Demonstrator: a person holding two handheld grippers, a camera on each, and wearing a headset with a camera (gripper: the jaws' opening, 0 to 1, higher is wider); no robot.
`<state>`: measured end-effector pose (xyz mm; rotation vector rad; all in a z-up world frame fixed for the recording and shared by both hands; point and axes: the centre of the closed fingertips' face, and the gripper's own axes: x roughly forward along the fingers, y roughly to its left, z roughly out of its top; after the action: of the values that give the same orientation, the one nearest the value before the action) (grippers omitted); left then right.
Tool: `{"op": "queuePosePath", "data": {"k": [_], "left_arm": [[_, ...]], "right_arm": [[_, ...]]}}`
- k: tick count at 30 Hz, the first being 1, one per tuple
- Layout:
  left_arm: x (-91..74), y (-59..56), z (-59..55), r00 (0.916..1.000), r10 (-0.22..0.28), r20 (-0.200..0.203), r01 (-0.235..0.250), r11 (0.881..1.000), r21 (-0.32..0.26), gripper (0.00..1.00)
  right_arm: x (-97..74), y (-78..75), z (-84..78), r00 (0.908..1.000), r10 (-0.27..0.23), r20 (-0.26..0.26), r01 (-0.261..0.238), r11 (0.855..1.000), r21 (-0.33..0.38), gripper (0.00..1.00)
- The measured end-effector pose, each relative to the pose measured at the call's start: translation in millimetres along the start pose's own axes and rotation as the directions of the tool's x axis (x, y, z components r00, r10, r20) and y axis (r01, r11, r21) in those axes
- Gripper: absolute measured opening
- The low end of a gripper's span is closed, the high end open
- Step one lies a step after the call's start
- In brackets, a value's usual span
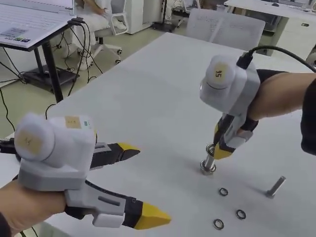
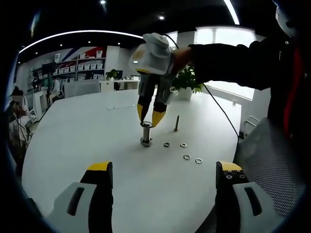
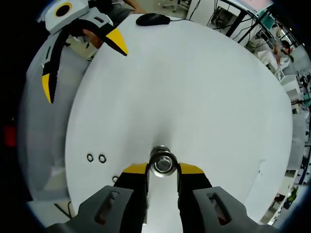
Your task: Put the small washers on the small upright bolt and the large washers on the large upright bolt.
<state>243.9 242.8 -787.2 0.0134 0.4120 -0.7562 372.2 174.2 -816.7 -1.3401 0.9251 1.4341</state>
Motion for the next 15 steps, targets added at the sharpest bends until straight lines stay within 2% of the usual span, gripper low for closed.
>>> {"op": "queuePosePath", "data": {"k": [15], "left_arm": [[-0.9, -0.6, -2.2, 1.0000, 0.004, -0.005, -0.004, 1.000, -0.008, 0.87]], "right_arm": [[25.9, -1.5, -3.5, 0.9995, 0.031, -0.010, -0.031, 0.999, 0.021, 0.23]]}}
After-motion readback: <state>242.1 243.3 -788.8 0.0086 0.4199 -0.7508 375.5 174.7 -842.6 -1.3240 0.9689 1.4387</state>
